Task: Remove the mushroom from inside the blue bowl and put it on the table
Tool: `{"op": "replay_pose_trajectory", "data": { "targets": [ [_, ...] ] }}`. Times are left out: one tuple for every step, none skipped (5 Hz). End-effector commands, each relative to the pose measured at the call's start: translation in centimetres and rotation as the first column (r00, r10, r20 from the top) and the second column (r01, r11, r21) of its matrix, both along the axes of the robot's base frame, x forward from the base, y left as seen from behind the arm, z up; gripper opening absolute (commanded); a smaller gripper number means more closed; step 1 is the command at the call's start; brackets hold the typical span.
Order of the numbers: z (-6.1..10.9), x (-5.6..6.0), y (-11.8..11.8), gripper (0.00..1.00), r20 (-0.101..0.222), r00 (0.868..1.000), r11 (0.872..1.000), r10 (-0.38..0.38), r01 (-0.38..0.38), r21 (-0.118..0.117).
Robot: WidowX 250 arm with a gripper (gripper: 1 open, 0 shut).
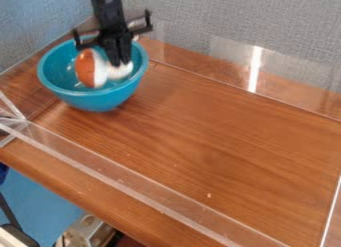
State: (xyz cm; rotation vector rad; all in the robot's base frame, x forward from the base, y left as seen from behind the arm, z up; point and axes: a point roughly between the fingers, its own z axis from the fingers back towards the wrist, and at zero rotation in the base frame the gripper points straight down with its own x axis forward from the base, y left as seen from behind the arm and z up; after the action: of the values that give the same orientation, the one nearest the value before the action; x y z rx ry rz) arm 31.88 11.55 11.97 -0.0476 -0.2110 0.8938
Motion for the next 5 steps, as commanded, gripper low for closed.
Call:
{"op": "replay_pose_trajectory", "data": {
  "targets": [
    [5.0,-0.6,-1.3,0.00,0.095,0.996,1.000,0.002,-0.004,0.016],
    [6.9,-1.7,-2.8,0.00,0.099,0.995,1.000,-0.007,0.007,0.002],
    [5.1,-2.8,-3.8,0.00,0.068,0.998,1.000,-0.011,0.011,0.007],
    [3.4,-3.5,-6.8,0.00,0.037,0.997,0.997,-0.071,0.071,0.002],
    [0.4,-4.2,-9.8,0.00,0.000,0.994,0.994,-0.108,0.108,-0.004]
  ]
}}
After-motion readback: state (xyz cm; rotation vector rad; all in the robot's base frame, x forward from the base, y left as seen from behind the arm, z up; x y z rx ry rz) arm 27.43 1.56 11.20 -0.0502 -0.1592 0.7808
